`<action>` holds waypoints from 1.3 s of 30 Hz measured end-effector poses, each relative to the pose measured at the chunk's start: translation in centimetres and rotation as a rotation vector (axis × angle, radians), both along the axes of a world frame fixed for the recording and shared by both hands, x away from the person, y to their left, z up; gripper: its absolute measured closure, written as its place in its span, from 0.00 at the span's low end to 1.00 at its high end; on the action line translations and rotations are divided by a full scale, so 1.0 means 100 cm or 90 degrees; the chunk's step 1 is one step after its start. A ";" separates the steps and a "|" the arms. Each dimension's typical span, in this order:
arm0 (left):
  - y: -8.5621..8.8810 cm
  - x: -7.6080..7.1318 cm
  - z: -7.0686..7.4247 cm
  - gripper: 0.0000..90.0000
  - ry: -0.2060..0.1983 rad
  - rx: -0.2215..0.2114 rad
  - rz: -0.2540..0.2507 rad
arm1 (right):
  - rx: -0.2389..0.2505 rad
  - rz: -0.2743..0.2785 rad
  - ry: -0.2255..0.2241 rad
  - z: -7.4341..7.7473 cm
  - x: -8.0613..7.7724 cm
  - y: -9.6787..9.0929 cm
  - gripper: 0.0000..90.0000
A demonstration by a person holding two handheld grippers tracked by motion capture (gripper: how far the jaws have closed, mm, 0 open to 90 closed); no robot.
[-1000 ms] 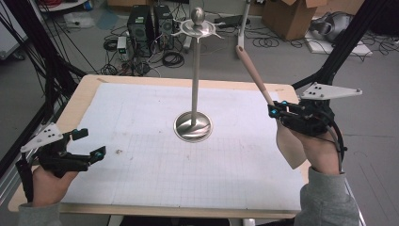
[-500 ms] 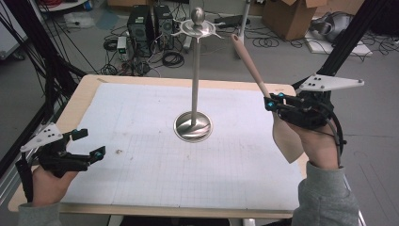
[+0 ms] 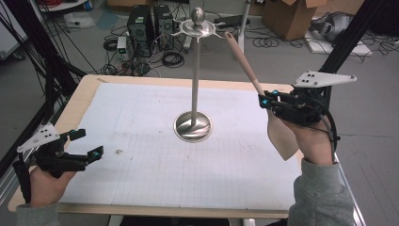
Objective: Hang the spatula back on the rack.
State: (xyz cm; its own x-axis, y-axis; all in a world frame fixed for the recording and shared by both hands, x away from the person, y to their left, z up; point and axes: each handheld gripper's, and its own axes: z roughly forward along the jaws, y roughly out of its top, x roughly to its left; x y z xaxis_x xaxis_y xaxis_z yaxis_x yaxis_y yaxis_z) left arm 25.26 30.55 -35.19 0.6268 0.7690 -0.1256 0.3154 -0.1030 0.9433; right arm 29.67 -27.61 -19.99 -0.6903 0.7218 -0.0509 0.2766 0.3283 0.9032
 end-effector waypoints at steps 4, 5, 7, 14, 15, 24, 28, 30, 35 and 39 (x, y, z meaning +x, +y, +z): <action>0.000 0.001 -0.001 0.02 0.003 0.003 0.000 | 0.008 0.001 0.005 0.000 0.003 0.002 0.87; 0.000 0.000 -0.001 0.02 0.002 0.004 0.001 | 0.008 0.004 0.005 0.000 0.004 0.002 0.87; 0.001 0.000 0.000 0.02 0.002 0.002 0.002 | 0.012 0.010 0.005 0.000 0.004 0.004 0.87; 0.002 -0.002 0.001 0.02 -0.001 0.001 0.005 | 0.007 0.010 0.008 -0.001 0.007 0.006 0.87; 0.003 -0.002 0.001 0.02 -0.002 0.000 0.005 | 0.008 0.011 0.008 -0.001 0.007 0.006 0.87; 0.004 -0.004 0.000 0.02 0.000 0.004 0.009 | 0.022 0.022 0.026 -0.008 0.014 0.004 0.87; 0.006 -0.005 0.000 0.02 -0.001 0.003 0.012 | 0.024 0.025 0.028 -0.010 0.016 0.006 0.87; 0.006 -0.006 0.000 0.02 0.000 0.003 0.013 | 0.024 0.027 0.028 -0.011 0.017 0.006 0.87; 0.007 -0.008 0.000 0.02 -0.001 0.002 0.016 | 0.026 0.031 0.032 -0.013 0.019 0.008 0.87; 0.008 -0.008 0.000 0.02 -0.001 0.003 0.018 | 0.030 0.037 0.038 -0.017 0.021 0.009 0.87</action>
